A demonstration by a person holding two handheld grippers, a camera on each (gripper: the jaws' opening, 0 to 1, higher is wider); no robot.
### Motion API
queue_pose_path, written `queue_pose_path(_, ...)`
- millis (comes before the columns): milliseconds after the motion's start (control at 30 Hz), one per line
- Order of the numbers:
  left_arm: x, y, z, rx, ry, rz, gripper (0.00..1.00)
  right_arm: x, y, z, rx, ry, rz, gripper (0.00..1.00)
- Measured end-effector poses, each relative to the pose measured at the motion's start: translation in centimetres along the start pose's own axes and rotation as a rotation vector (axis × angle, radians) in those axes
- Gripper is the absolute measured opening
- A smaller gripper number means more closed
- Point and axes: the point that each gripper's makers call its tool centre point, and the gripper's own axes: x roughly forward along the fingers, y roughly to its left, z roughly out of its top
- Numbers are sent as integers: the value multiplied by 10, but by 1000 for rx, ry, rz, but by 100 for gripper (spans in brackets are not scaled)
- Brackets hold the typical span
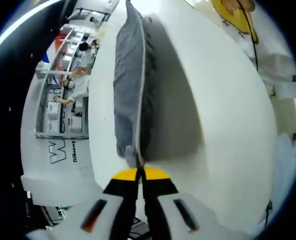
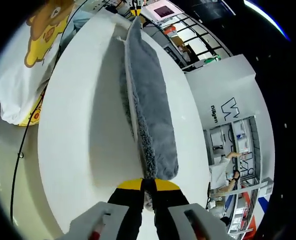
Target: Fold the towel on the table until its edges align and the towel forms a compact rectangular stack.
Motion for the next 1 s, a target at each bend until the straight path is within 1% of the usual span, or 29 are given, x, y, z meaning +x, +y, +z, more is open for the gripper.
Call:
queue_pose_path(333,5,22,-2,-27,2,44,4,3,-25,1,3,1,-22,6)
queue_pose_path(567,12,28,-6,-44,9,48,4,8,-37,0,9,-2,-30,6)
queue_pose_path(900,21,45,-7,-55,14,66,4,16,-53,-2,16,1,-45,6)
queue_pose_path(1000,24,50,-8,-76,14,70,4,19,-56,-2,17,2,-47,6)
